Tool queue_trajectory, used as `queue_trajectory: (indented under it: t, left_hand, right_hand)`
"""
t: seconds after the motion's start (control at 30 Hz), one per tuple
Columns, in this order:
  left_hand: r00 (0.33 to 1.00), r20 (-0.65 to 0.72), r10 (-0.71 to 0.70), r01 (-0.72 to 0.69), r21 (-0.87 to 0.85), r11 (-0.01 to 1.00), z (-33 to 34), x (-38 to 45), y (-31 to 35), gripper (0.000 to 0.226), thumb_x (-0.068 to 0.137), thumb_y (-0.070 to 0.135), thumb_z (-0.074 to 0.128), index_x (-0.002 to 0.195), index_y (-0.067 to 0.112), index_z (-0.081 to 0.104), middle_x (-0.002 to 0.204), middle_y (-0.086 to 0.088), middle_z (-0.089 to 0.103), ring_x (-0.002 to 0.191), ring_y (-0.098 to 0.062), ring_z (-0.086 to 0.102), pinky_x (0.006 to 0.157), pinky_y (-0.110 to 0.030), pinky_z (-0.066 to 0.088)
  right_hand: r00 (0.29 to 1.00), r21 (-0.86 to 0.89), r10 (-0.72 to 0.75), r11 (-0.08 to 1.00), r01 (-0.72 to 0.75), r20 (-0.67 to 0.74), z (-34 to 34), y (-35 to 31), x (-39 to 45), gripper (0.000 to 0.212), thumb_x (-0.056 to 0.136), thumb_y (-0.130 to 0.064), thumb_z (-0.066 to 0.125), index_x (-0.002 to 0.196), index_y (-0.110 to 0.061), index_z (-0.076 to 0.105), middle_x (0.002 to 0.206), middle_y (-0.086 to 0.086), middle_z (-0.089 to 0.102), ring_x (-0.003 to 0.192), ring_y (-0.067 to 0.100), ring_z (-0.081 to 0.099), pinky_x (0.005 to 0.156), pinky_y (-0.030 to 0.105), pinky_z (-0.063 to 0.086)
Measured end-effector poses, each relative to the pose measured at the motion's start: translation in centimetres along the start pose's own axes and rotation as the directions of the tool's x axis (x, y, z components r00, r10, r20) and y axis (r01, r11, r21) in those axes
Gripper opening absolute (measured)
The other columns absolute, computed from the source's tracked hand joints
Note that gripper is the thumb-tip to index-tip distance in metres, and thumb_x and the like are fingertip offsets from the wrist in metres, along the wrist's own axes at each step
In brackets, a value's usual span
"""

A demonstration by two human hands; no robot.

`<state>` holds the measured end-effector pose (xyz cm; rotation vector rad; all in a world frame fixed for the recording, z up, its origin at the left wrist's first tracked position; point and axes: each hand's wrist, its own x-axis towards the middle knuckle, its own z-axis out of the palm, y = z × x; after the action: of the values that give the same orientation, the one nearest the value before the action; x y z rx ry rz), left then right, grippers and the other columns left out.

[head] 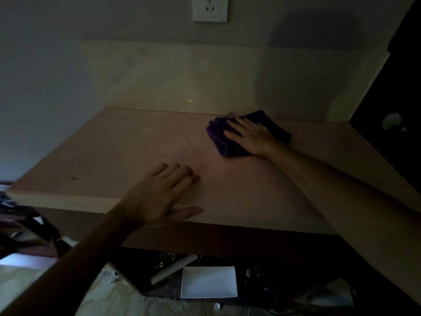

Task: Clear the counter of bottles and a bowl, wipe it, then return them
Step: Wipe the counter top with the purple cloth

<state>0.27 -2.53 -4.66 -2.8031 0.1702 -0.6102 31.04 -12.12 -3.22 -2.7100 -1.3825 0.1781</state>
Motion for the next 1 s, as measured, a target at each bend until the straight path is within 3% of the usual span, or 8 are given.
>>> queue_trajectory:
  t: [0.2, 0.63, 0.8, 1.0]
  left_hand:
    - [0.999, -0.022, -0.043, 0.042, -0.026, 0.999, 0.0, 0.0, 0.0, 0.069, 0.089, 0.064, 0.052, 0.114, 0.002, 0.067, 0.11, -0.014, 0.063, 0.091, -0.029, 0.058, 0.079, -0.038, 0.044]
    - [0.98, 0.087, -0.179, 0.183, -0.046, 0.982, -1.3, -3.0, -3.2, 0.083, 0.08, 0.079, 0.042, 0.12, 0.008, 0.057, 0.115, -0.009, 0.054, 0.096, -0.027, 0.054, 0.082, -0.036, 0.041]
    - [0.983, 0.072, -0.166, 0.172, -0.075, 0.982, -1.0, -3.8, -4.7, 0.085, 0.075, 0.077, 0.053, 0.12, 0.006, 0.057, 0.115, -0.011, 0.054, 0.094, -0.028, 0.055, 0.08, -0.038, 0.044]
    - [0.979, 0.07, -0.192, 0.196, -0.068, 0.978, -0.6, -3.8, -5.1, 0.088, 0.074, 0.081, 0.052, 0.117, 0.005, 0.06, 0.112, -0.009, 0.056, 0.09, -0.027, 0.054, 0.077, -0.037, 0.042]
  right_hand:
    - [0.998, 0.015, 0.035, 0.999, -0.035, -0.058, 0.3, -0.9, 2.7, 0.068, 0.091, -0.071, 0.012, 0.153, -0.042, 0.009, 0.164, -0.009, 0.006, 0.151, 0.017, 0.006, 0.12, 0.044, 0.006]
    - [0.991, -0.018, -0.114, 0.993, 0.113, -0.067, 3.2, -9.5, -18.4, 0.075, 0.087, -0.077, 0.007, 0.153, -0.042, 0.002, 0.163, -0.013, -0.005, 0.15, 0.009, -0.003, 0.122, 0.042, -0.001]
    - [0.988, 0.008, -0.153, 0.988, 0.153, -0.017, 2.4, -9.6, -13.2, 0.072, 0.086, -0.077, 0.01, 0.151, -0.047, 0.003, 0.163, -0.014, -0.002, 0.15, 0.009, 0.0, 0.121, 0.041, 0.002]
    - [0.992, 0.022, -0.126, 0.992, 0.126, -0.01, 1.2, -10.2, 2.2, 0.074, 0.086, -0.078, 0.014, 0.152, -0.044, 0.009, 0.164, -0.012, 0.003, 0.151, 0.012, 0.003, 0.12, 0.042, 0.003]
